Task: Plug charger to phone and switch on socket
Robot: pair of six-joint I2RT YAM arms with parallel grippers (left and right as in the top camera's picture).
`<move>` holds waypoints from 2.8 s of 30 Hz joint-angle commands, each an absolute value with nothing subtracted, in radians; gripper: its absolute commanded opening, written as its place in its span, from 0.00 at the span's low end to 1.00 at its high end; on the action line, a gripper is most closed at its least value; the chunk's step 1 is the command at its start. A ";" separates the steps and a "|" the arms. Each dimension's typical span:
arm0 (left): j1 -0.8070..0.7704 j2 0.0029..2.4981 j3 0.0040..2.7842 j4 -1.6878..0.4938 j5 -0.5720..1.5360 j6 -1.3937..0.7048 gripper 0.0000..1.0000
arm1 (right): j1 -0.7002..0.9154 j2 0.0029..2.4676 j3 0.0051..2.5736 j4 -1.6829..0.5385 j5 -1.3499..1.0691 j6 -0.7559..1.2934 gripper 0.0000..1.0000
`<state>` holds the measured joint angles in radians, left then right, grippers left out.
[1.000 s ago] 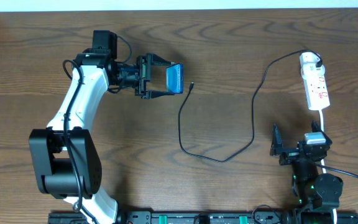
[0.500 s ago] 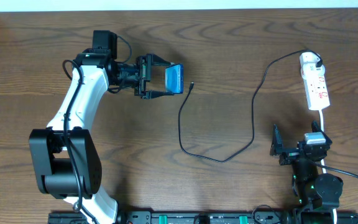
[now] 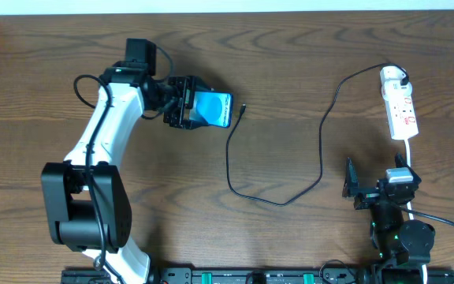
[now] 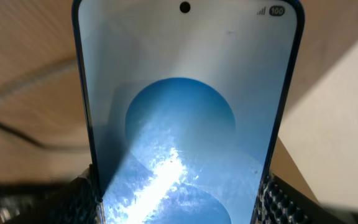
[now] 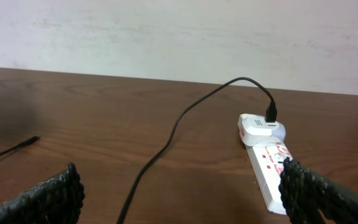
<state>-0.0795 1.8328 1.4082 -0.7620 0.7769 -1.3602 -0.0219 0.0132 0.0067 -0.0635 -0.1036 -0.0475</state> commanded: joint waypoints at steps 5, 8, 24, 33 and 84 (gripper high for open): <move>-0.139 1.804 1.411 -0.823 0.302 -1.320 0.70 | -0.015 0.013 0.006 -0.068 -0.103 -0.040 0.99; -0.163 1.804 1.411 -0.857 0.183 -1.320 0.70 | -0.015 0.013 0.006 -0.068 -0.103 -0.040 0.99; -0.210 1.804 1.411 -0.935 0.033 -1.298 0.70 | -0.015 0.013 0.006 -0.068 -0.103 -0.040 0.99; -0.210 1.804 1.411 -0.934 0.033 -1.298 0.70 | -0.015 0.013 0.006 -0.068 -0.103 -0.040 0.99; -0.210 1.804 1.411 -0.930 0.210 -1.367 0.70 | -0.051 0.285 0.199 0.060 -0.476 0.074 0.99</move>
